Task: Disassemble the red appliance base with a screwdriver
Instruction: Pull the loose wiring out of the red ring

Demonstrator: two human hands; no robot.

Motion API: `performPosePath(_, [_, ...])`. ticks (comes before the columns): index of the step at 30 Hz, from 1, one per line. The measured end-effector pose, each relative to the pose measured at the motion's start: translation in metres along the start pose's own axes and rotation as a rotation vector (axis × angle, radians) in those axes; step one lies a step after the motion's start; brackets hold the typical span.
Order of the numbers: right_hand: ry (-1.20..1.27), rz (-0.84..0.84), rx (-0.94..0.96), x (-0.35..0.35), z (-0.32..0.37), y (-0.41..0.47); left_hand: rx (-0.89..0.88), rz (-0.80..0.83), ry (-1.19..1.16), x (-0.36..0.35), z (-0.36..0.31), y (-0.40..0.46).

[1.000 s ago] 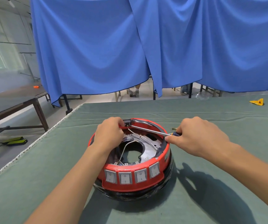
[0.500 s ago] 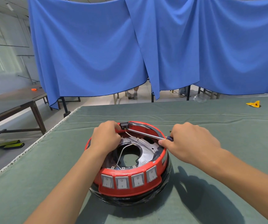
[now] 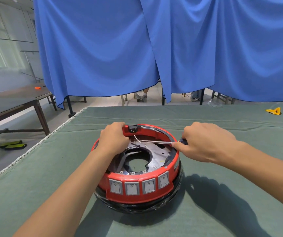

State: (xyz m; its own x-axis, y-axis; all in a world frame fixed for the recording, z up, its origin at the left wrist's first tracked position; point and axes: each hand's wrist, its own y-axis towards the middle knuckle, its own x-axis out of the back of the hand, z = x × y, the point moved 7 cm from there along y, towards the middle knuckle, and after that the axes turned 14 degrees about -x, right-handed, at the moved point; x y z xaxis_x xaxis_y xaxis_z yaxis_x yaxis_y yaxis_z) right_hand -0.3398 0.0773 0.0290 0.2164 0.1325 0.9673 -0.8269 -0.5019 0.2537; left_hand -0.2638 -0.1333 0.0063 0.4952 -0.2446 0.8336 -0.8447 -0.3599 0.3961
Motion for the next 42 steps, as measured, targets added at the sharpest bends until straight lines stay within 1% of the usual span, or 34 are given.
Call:
performPosePath(2, [-0.039, -0.016, 0.011, 0.002, 0.003, 0.002, 0.019, -0.023, -0.033, 0.001, 0.002, 0.000])
performPosePath(4, [-0.044, -0.001, -0.019, 0.000, 0.003, 0.002, 0.025, -0.034, -0.049, 0.001, 0.004, 0.001])
performPosePath(9, [-0.040, 0.035, -0.082, -0.006, -0.001, -0.007, -0.017, -0.004, -0.034, -0.005, 0.005, 0.005])
performPosePath(12, [-0.044, 0.044, -0.098, -0.006, -0.007, -0.010, -0.043, -0.005, -0.105, -0.005, 0.009, 0.011])
performPosePath(16, [-0.041, 0.057, -0.119, -0.005, -0.015, -0.011, -0.112, 0.049, -0.229, -0.010, 0.013, 0.020])
performPosePath(19, [-0.024, 0.064, -0.125, -0.006, -0.014, -0.013, -0.145, 0.101, -0.252, -0.012, 0.015, 0.026])
performPosePath(21, [-0.014, 0.071, -0.126, -0.006, -0.012, -0.015, -0.161, 0.136, -0.213, -0.012, 0.014, 0.030])
performPosePath(27, [0.015, 0.100, -0.154, -0.003, -0.011, -0.023, -0.198, 0.179, 0.066, -0.021, 0.004, 0.027])
performPosePath(31, [0.011, 0.104, -0.152, -0.004, -0.008, -0.027, -0.153, 0.255, 0.251, -0.024, 0.006, 0.025])
performPosePath(35, [0.026, 0.115, -0.153, -0.003, -0.006, -0.025, -0.111, 0.287, 0.287, -0.026, 0.006, 0.023])
performPosePath(42, [0.025, 0.143, -0.160, -0.004, -0.008, -0.020, -0.151, 0.260, 0.294, -0.028, 0.009, 0.020])
